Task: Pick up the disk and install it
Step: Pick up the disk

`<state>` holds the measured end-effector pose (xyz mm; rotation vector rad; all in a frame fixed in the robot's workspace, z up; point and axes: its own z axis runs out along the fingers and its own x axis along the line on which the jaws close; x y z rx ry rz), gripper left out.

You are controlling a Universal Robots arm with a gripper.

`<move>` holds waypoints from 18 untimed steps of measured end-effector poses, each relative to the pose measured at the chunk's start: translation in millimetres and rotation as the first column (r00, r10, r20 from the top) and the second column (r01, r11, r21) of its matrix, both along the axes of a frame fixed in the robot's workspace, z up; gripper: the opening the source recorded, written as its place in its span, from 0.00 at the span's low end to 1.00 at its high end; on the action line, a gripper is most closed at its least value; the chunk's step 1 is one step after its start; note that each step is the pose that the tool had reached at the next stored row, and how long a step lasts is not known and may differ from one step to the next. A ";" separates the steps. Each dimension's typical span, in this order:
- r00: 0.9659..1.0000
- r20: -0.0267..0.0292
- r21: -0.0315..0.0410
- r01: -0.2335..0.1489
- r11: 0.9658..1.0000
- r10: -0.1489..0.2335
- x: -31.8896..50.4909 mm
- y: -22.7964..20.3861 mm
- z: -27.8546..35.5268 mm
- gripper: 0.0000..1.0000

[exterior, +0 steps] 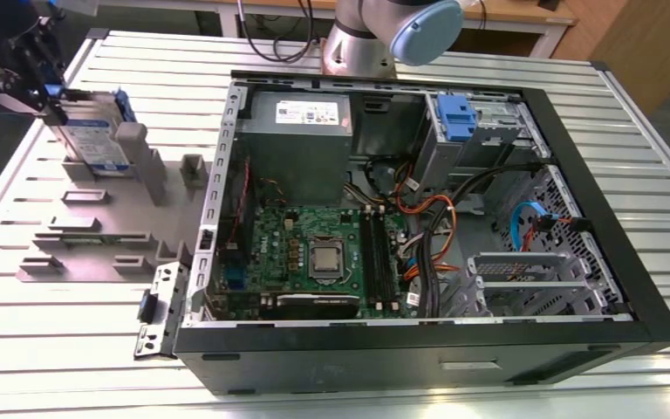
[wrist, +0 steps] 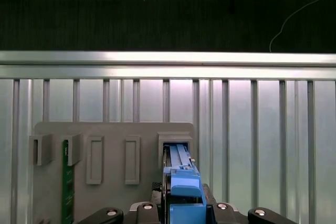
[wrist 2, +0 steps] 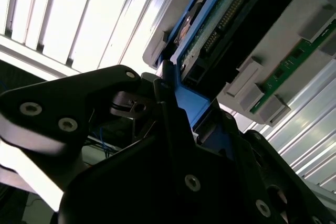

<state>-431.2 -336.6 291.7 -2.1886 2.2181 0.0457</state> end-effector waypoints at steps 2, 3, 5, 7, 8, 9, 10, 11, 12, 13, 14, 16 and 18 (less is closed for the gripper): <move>1.000 0.000 0.000 0.000 1.000 0.000 0.0 0.0 1.7 0.37; 1.000 0.000 0.000 0.000 1.000 0.000 0.0 0.0 2.5 0.37; 1.000 0.000 0.000 0.000 1.000 0.000 0.0 0.0 4.2 0.37; 1.000 0.000 0.000 0.000 1.000 0.000 0.0 0.0 5.7 0.37; 1.000 0.000 0.000 0.000 1.000 0.000 0.0 0.0 6.5 0.37; 1.000 0.000 0.000 0.000 1.000 0.000 0.0 0.0 7.3 0.37; 1.000 0.000 0.000 0.000 1.000 0.000 0.0 0.0 8.1 0.37; 1.000 0.000 0.000 0.000 1.000 0.000 0.0 0.0 9.0 0.37; 1.000 0.000 0.000 0.000 1.000 0.000 0.0 0.0 9.8 0.37; 1.000 0.000 0.000 0.000 1.000 0.000 0.0 0.0 10.4 0.37; 1.000 0.000 0.000 0.000 1.000 0.000 0.0 0.0 10.4 0.37; 1.000 0.000 0.000 0.000 1.000 0.000 0.0 0.0 10.5 0.37; 1.000 0.000 0.000 0.000 1.000 0.000 0.0 0.0 10.8 0.37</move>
